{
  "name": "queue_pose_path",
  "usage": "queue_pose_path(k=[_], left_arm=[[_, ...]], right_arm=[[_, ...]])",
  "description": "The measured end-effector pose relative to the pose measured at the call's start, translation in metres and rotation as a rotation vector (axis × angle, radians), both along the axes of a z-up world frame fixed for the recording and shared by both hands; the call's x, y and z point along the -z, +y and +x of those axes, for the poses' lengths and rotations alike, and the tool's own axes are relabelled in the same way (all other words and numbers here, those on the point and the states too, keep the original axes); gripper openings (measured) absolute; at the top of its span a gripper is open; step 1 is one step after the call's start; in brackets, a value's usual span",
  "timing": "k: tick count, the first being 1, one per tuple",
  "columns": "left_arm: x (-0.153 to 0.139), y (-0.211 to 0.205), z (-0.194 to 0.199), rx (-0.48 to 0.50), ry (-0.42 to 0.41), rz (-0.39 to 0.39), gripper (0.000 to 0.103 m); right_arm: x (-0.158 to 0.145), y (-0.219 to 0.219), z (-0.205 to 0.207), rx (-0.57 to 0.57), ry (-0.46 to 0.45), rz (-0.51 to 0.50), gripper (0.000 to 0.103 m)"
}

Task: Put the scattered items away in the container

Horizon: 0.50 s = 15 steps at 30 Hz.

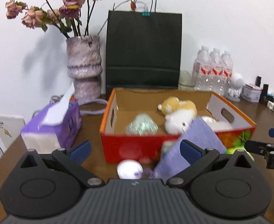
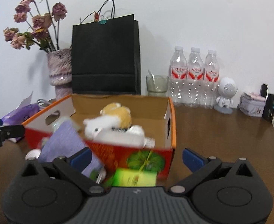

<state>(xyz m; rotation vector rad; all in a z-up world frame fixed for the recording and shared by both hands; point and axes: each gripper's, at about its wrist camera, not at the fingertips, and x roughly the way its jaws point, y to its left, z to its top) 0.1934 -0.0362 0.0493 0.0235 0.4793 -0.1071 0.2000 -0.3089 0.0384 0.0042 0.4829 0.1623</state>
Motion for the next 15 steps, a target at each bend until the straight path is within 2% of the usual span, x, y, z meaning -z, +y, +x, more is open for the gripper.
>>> queue_pose_path(k=[10,15], left_arm=[[0.027,-0.025,-0.023,0.031,0.019,0.019,0.102],[0.033,-0.023,-0.022,-0.024,0.006,0.008,0.096]], right_arm=[[0.022,0.03,-0.026,-0.053,0.04,-0.048,0.103],[0.029,0.035,-0.026,-0.058,0.046,-0.062,0.103]])
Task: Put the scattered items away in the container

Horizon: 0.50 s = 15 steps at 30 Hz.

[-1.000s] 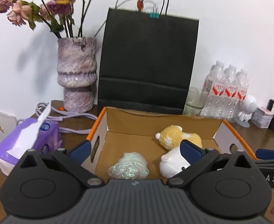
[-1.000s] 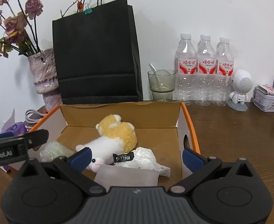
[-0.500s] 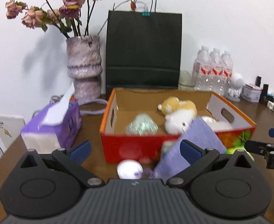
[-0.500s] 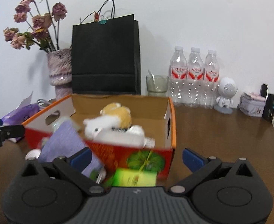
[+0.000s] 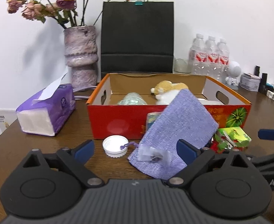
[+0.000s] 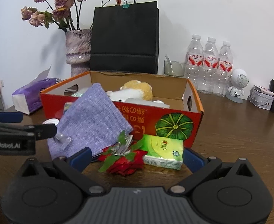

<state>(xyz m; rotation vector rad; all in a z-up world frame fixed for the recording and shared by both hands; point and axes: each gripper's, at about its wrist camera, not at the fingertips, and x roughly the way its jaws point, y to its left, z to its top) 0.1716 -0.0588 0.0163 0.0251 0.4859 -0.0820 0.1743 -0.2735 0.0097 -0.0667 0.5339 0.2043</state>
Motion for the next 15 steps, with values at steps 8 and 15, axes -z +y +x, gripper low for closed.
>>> queue_pose_path(k=[8,15], left_arm=[[0.007,-0.006,0.009,0.016,0.025,0.009,0.096],[0.018,-0.01,0.02,0.078,0.127,0.027,0.013]], right_arm=[[0.004,0.008,0.002,-0.02,-0.001,-0.028,0.103],[0.008,0.018,0.005,-0.091,0.028,-0.048,0.046]])
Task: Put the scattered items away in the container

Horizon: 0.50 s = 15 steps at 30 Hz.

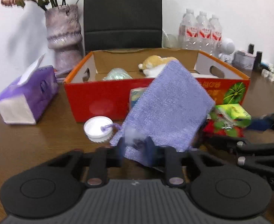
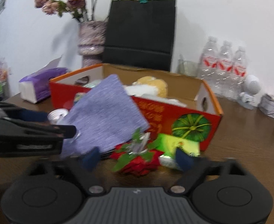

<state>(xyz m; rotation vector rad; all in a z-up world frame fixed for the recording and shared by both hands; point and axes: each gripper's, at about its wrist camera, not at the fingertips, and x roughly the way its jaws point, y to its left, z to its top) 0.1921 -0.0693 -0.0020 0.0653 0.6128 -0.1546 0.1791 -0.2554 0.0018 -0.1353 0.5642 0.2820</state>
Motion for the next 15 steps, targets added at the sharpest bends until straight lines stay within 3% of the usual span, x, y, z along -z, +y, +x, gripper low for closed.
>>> queue_pose_path(k=[3,8,15], left_arm=[[-0.009,0.006,-0.011,-0.003,-0.051,-0.026,0.013],[-0.015,0.009,-0.019,0.016,-0.073,-0.071,0.013],[-0.017,0.006,-0.021,0.034,-0.08,-0.075,0.013]], right_arm=[[0.0,-0.003,-0.001,-0.005,0.025,0.017,0.039],[-0.011,-0.012,-0.011,0.017,-0.039,0.057,0.039],[-0.014,-0.015,-0.012,0.016,-0.049,0.071,0.039]])
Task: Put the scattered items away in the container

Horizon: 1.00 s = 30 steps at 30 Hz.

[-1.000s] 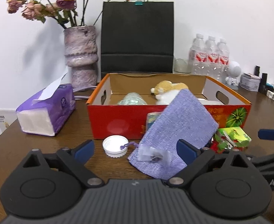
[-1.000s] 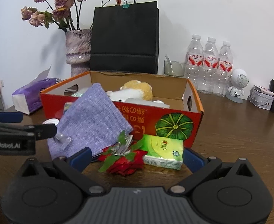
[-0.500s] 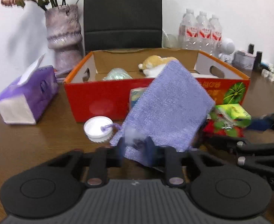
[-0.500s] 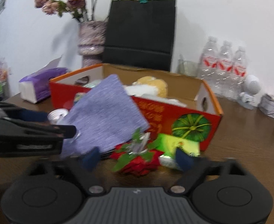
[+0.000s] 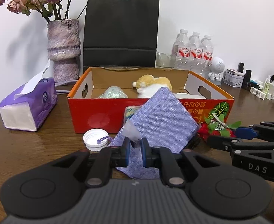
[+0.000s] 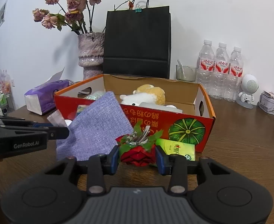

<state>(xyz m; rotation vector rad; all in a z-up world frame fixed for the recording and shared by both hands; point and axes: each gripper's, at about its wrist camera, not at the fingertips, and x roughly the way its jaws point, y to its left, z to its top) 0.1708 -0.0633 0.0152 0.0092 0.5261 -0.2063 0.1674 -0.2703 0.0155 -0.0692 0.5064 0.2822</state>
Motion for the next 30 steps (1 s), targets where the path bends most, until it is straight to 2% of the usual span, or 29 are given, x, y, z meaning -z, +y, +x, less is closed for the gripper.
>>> queue_pose_path(k=[8,15,18,22,30], left_arm=[[-0.011,-0.001,-0.007,0.016,-0.024,-0.018,0.013],[-0.049,-0.005,0.014,0.032,-0.076,-0.055,0.013],[-0.066,-0.008,0.028,0.029,-0.111,-0.06,0.013],[-0.076,-0.008,0.055,0.012,-0.115,-0.086,0.013],[-0.072,-0.006,0.101,-0.077,-0.103,-0.149,0.013]], right_arm=[[-0.007,-0.003,-0.005,0.002,-0.023,0.016,0.039],[-0.04,-0.011,0.007,-0.002,-0.08,0.041,0.039],[-0.057,-0.014,0.018,0.018,-0.12,0.047,0.039],[-0.072,-0.019,0.043,0.054,-0.144,0.065,0.039],[-0.068,-0.024,0.099,0.132,-0.087,0.132,0.039]])
